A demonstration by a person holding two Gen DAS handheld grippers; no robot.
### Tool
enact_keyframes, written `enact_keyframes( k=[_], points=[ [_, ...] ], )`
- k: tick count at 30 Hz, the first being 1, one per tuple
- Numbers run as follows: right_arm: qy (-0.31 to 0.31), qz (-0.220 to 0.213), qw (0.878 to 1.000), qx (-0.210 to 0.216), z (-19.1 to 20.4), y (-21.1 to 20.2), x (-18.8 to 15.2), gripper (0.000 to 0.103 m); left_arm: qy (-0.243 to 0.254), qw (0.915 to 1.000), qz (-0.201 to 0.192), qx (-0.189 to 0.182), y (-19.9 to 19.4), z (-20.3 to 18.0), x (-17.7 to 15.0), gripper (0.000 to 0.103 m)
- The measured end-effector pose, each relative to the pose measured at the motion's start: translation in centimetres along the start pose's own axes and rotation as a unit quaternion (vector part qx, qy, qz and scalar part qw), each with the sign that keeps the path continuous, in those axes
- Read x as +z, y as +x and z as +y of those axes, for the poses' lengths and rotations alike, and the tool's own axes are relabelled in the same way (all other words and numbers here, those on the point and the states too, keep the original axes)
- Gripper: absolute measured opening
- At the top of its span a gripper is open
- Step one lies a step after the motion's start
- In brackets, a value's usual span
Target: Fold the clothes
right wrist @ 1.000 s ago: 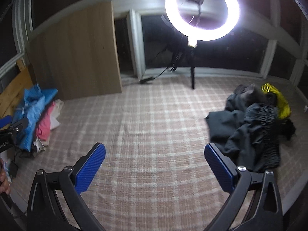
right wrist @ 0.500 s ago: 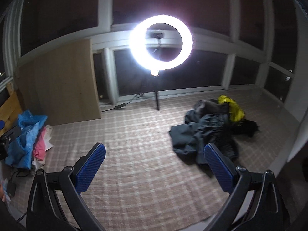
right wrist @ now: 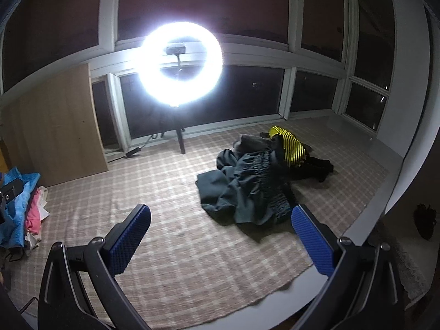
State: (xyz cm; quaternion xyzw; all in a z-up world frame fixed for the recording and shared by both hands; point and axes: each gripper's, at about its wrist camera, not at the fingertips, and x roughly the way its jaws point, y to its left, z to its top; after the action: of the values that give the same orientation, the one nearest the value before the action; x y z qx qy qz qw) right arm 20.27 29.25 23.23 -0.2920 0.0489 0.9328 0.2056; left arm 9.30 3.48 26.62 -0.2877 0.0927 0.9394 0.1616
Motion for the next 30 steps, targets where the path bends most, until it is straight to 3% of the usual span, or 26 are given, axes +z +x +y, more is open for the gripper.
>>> enact_keyframes(
  k=[22,23,25,26,27,30],
  points=[
    [-0.028,-0.001,0.999,0.042,-13.1,12.6,5.4,0.102,-0.03,0.9978,0.022,0.055,7.0,-11.5,3.7,0.102],
    [-0.025,0.002,0.999,0.041,-14.0,13.4,5.7,0.099,-0.032,0.9975,0.024,0.058,7.2,-11.8,3.9,0.102],
    [-0.016,0.019,0.999,0.036,-16.6,16.2,6.2,0.082,-0.035,0.9966,0.028,0.069,7.8,-12.3,4.2,0.102],
    [-0.011,0.028,0.999,0.034,-17.9,17.6,6.5,0.069,-0.036,0.9961,0.031,0.074,8.0,-12.5,4.3,0.102],
    [-0.006,0.036,0.999,0.031,-19.2,19.0,6.7,0.065,-0.04,0.9955,0.035,0.079,8.4,-12.7,4.3,0.102],
    [0.004,0.058,0.998,0.029,-22.1,23.0,7.3,0.065,-0.046,0.9936,0.049,0.091,9.5,-13.2,4.3,0.102]
  ],
)
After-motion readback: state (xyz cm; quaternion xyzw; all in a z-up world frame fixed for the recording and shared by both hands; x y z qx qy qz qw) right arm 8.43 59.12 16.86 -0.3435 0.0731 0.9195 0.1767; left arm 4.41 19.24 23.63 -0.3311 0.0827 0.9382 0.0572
